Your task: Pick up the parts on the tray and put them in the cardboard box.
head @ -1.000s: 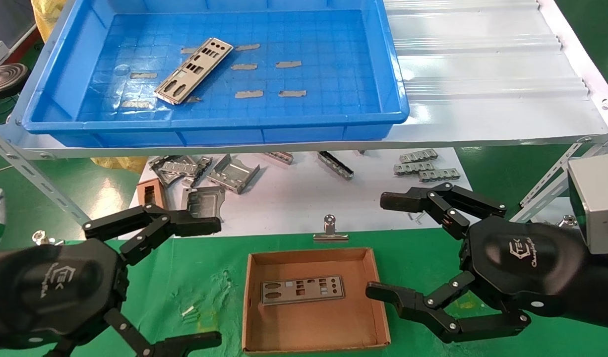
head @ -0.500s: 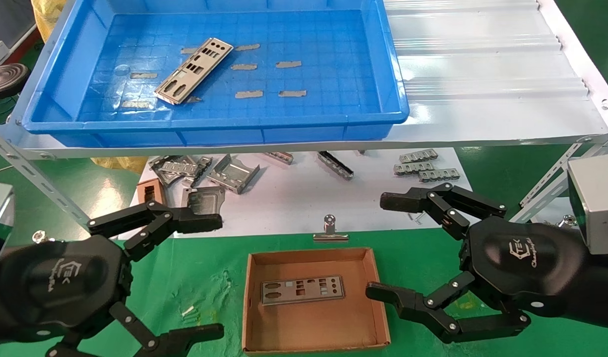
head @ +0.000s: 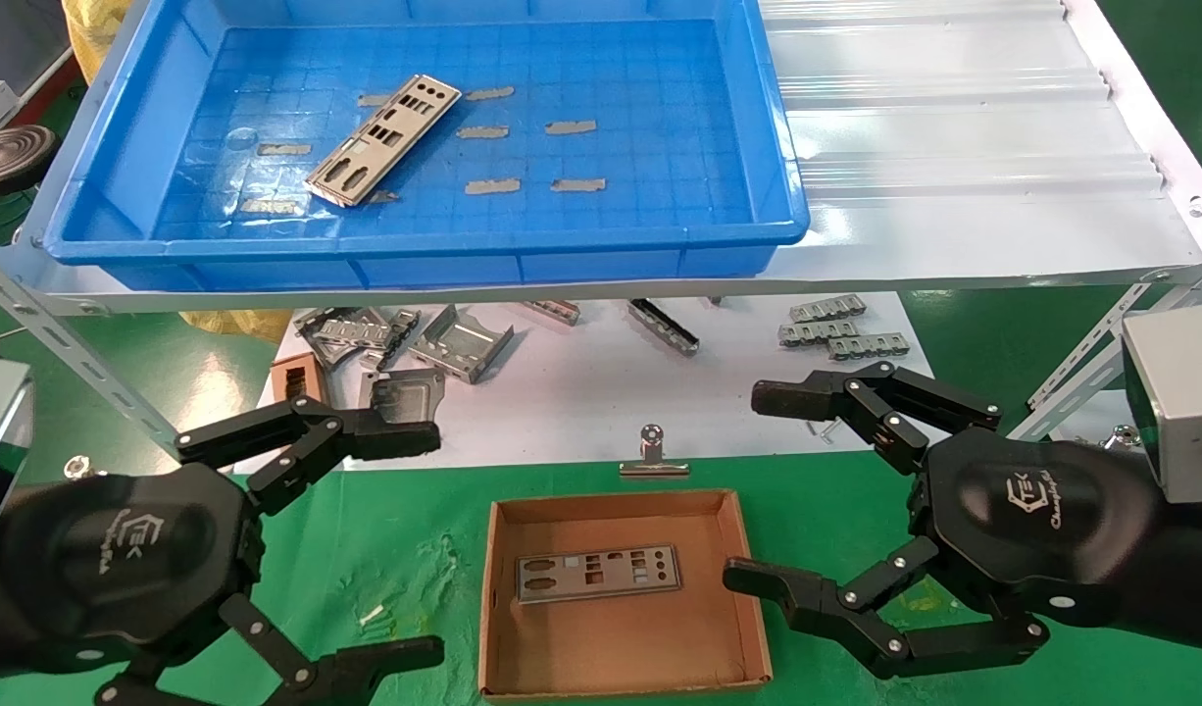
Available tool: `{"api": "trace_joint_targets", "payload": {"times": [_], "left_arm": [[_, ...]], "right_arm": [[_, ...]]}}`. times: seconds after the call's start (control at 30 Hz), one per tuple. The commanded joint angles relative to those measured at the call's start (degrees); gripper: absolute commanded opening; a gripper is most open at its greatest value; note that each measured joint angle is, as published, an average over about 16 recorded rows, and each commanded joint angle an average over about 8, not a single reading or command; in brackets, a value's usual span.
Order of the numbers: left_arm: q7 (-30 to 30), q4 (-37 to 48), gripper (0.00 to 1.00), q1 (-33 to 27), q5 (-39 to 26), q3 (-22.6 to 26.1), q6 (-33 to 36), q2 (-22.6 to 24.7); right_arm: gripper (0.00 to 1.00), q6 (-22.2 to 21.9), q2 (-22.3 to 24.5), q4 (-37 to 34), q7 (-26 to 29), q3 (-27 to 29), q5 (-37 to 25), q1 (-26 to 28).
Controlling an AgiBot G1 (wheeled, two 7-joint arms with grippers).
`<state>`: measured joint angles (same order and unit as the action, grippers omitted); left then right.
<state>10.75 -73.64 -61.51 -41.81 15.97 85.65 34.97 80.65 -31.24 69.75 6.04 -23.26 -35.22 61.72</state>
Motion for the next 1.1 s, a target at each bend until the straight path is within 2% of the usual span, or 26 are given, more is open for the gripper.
{"api": "trace_joint_targets", "payload": {"times": [0.03, 1.1], "left_arm": [[-0.01, 0.04, 1.00, -0.01, -0.01, 0.01, 0.01, 0.02], [-0.07, 0.20, 1.00, -0.09, -0.07, 0.10, 0.04, 0.10]], "right_arm": [[1.00, 0.00, 0.00, 0.00, 0.00, 0.00, 0.00, 0.00], [1.00, 0.00, 0.00, 0.00, 0.00, 0.00, -0.01, 0.00]]}}
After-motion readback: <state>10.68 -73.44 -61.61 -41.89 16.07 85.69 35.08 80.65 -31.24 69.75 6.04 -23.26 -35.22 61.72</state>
